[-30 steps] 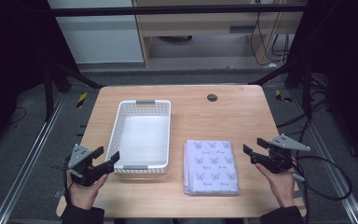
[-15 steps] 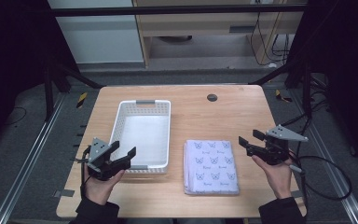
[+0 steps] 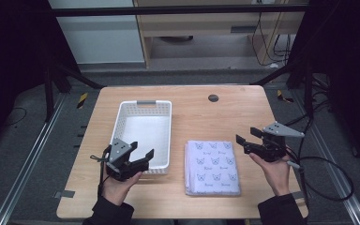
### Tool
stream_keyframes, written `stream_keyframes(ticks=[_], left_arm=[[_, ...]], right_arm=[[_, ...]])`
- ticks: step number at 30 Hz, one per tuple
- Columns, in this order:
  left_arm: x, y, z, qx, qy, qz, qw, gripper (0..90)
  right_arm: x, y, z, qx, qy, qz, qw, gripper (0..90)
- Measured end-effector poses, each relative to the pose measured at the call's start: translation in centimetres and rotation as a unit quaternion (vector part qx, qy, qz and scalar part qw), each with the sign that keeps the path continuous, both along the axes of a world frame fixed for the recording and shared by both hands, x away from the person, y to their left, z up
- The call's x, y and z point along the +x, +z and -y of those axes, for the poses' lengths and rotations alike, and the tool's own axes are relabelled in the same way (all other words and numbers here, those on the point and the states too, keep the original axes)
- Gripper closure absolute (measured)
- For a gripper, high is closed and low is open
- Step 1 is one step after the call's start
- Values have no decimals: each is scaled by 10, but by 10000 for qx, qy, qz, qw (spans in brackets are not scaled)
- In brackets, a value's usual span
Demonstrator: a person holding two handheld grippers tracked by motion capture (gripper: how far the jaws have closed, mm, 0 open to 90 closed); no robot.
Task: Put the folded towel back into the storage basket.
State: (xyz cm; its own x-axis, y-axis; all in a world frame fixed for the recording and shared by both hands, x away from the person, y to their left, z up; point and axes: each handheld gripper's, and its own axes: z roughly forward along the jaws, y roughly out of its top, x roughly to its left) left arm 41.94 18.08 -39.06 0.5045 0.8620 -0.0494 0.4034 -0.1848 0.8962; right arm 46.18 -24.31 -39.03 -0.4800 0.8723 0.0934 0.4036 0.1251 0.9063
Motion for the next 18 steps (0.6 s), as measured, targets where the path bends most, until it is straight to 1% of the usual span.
stream_keyframes(ticks=[1,2,5,6,7,9,10,11,12,14,16,18], left_arm=[[0,-2,6,13,-72,-25,10000,322],[0,-2,6,13,-72,-25,10000,323],[-1,-4,16,18,-153,-58,9999,324],[-1,-5,21,26,-205,-80,9998,325],[-1,-5,21,26,-205,-80,9998,325],[-2,-7,31,50,-265,-107,9996,326],[-2,-7,31,50,-265,-107,9996,327],[-3,-8,34,54,-295,-129,9995,327],[-4,-9,37,51,-316,-153,9994,327],[-5,-11,43,87,-358,-171,9992,327],[-7,-12,48,118,-423,-200,9988,329],[-8,-14,52,167,-472,-235,9985,331]], right_arm=[[1,-2,-2,-1,23,8,10000,326],[2,-3,-3,-6,21,-9,10000,325],[3,-4,-5,-25,27,-2,10000,324],[5,-6,-6,-48,38,-35,10000,322],[5,-6,-6,-48,38,-35,10000,322],[7,-7,-7,-82,37,-60,9999,321],[7,-7,-7,-82,37,-60,9999,321],[7,-7,-7,-85,40,-65,9999,321],[7,-8,-8,-128,56,-91,9999,319],[7,-9,-8,-141,70,-99,9998,318],[7,-11,-11,-250,112,-138,9995,315],[7,-12,-12,-292,138,-160,9993,313]])
